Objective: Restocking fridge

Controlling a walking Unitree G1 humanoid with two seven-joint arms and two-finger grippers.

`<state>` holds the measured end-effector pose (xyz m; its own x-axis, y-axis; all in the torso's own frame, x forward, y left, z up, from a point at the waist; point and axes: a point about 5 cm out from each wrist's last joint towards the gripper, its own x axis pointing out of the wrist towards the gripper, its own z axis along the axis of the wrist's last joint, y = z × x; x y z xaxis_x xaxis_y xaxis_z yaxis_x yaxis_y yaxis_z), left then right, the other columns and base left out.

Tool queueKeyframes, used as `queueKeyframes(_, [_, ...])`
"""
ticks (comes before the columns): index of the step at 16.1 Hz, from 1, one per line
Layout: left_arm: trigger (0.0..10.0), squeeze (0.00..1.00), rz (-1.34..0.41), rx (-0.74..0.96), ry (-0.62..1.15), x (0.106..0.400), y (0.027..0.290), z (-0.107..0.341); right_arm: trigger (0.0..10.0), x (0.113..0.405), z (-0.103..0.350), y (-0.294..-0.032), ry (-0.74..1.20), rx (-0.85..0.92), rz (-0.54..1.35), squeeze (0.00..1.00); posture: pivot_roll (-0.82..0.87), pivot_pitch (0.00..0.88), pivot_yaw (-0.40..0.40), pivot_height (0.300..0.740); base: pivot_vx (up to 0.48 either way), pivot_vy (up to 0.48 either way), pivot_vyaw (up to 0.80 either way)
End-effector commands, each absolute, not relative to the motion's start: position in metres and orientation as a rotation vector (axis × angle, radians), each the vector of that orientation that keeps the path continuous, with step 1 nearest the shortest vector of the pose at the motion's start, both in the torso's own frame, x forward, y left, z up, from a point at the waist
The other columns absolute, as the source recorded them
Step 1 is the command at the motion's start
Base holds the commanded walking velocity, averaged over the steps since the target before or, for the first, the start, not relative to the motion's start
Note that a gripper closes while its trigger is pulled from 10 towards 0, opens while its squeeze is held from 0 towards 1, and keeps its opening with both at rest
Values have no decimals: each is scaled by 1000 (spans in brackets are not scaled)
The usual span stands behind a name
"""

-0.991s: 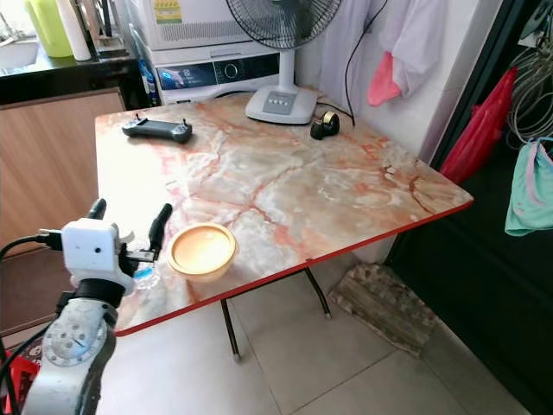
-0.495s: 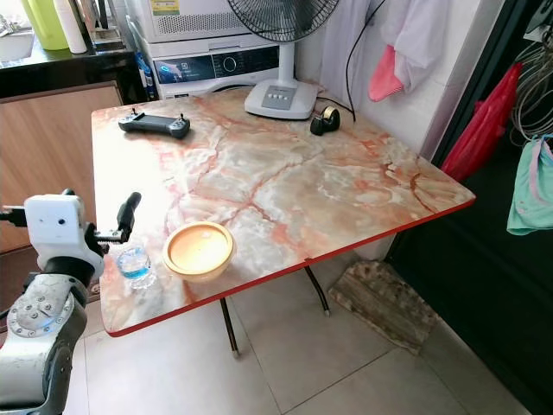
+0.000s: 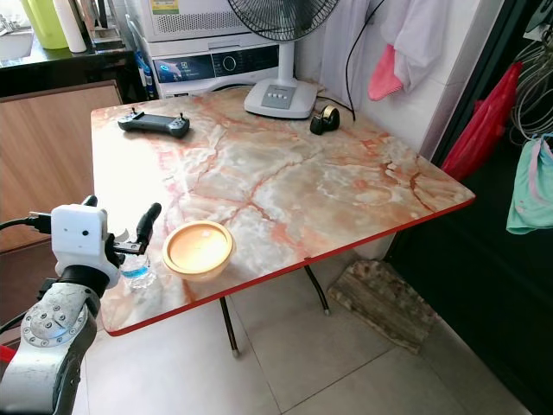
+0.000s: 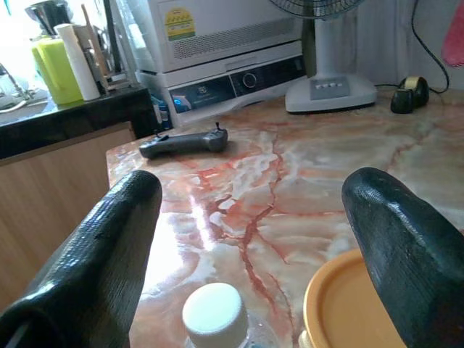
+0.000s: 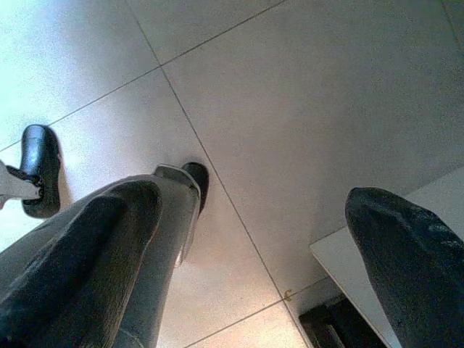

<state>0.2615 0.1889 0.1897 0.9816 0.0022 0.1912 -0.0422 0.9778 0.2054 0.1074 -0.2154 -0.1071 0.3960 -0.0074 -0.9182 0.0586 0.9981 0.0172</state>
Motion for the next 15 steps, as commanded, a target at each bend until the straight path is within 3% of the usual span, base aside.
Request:
queueKeyframes(1, [10000,0,29,215,-229,261,187,199,10000,110,-106,-217,1143,37,-26,0,203,0,-49,740,0,0,800])
queueKeyframes(4, [10000,0,24,213,-234,262,185,200,10000,110,-106,-216,1142,60,-46,0,203,0,-49,740,0,0,704])
queueKeyframes(10, [10000,0,26,212,-233,263,184,199,10000,111,-106,-217,1153,33,-12,0,201,0,-53,740,0,0,0])
queueKeyframes(12, [10000,0,27,214,-235,263,183,199,10000,111,-105,-217,1147,26,-6,0,200,0,-53,740,0,0,691])
queueKeyframes(15, [10000,0,22,212,-236,263,182,199,10000,110,-106,-217,1155,40,-11,0,199,0,-54,740,0,0,0])
